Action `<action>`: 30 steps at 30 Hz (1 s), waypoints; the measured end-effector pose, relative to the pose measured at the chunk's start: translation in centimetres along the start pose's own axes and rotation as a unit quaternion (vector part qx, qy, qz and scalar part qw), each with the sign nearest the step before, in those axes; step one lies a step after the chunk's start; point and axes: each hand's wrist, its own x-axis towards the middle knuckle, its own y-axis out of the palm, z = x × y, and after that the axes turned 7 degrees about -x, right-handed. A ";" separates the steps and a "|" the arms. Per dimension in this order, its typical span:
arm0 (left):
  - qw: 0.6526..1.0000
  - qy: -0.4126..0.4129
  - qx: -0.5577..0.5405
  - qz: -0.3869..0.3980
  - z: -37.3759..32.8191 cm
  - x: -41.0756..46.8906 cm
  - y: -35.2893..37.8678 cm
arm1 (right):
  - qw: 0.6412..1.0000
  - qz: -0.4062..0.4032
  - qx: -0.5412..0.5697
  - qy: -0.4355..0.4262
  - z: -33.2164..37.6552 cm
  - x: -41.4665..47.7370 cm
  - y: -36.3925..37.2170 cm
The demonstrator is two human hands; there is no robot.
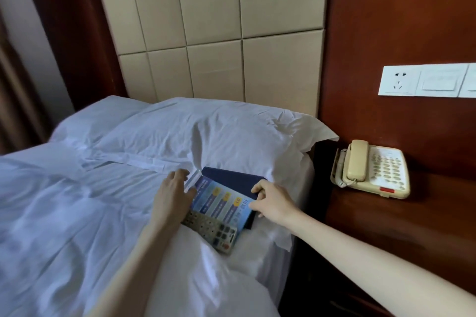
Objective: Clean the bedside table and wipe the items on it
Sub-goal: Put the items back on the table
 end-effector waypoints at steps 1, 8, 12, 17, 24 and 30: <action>1.000 -0.008 0.008 0.014 0.1 -0.1 0.2 | 1.000 -0.006 -0.001 -0.001 0.1 0.0 0.1; 0.996 0.000 0.087 -0.014 -0.4 0.1 0.4 | 1.000 0.007 0.023 0.005 0.0 -0.6 -0.3; 0.993 0.047 0.095 -0.043 -1.6 -0.3 0.2 | 0.996 0.018 0.081 0.014 -0.7 -1.2 -1.1; 0.986 0.126 0.070 -0.088 -4.7 -1.1 -0.6 | 0.992 -0.005 0.128 0.007 -1.3 -1.3 -3.2; 0.968 0.215 0.007 -0.129 -9.4 -0.5 0.6 | 0.982 -0.064 0.178 -0.023 -3.0 -2.2 -8.3; 0.971 0.189 -0.138 -0.046 -13.8 -0.4 4.8 | 0.953 -0.245 0.174 -0.050 -4.5 -3.3 -13.9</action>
